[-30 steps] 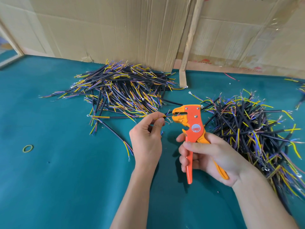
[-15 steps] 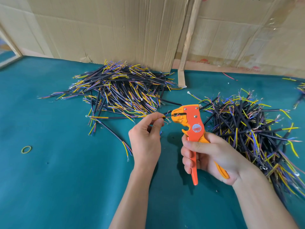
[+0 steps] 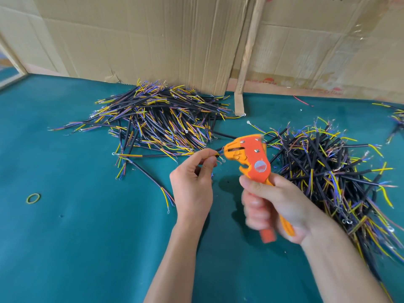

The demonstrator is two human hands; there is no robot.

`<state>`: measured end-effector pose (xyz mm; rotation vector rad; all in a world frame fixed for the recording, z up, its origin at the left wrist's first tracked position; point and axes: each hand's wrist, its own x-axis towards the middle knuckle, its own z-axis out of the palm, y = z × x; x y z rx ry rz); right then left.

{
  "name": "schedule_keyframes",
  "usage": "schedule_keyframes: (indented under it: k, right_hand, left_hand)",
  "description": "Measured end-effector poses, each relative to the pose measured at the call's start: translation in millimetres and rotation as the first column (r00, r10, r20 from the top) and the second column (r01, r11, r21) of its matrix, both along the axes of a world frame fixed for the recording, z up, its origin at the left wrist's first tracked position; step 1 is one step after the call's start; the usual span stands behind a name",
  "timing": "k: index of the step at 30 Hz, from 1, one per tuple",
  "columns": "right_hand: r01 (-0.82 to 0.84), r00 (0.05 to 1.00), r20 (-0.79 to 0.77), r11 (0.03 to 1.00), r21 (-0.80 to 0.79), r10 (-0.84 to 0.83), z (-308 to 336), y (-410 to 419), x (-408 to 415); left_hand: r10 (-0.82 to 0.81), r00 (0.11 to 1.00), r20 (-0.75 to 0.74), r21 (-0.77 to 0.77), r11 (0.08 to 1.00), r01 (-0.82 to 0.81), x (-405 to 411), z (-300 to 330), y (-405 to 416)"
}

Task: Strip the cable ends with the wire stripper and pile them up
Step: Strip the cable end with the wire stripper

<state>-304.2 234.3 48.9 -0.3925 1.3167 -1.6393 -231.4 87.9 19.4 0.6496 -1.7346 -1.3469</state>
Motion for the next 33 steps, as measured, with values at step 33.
schedule_keyframes:
  k: [33]
  right_hand:
    - [-0.112, 0.991, 0.08, 0.992, 0.051, 0.108, 3.8, -11.7, 15.8]
  left_hand:
    - [0.049, 0.998, -0.037, -0.051, 0.997, -0.051, -2.3, -2.5, -1.7]
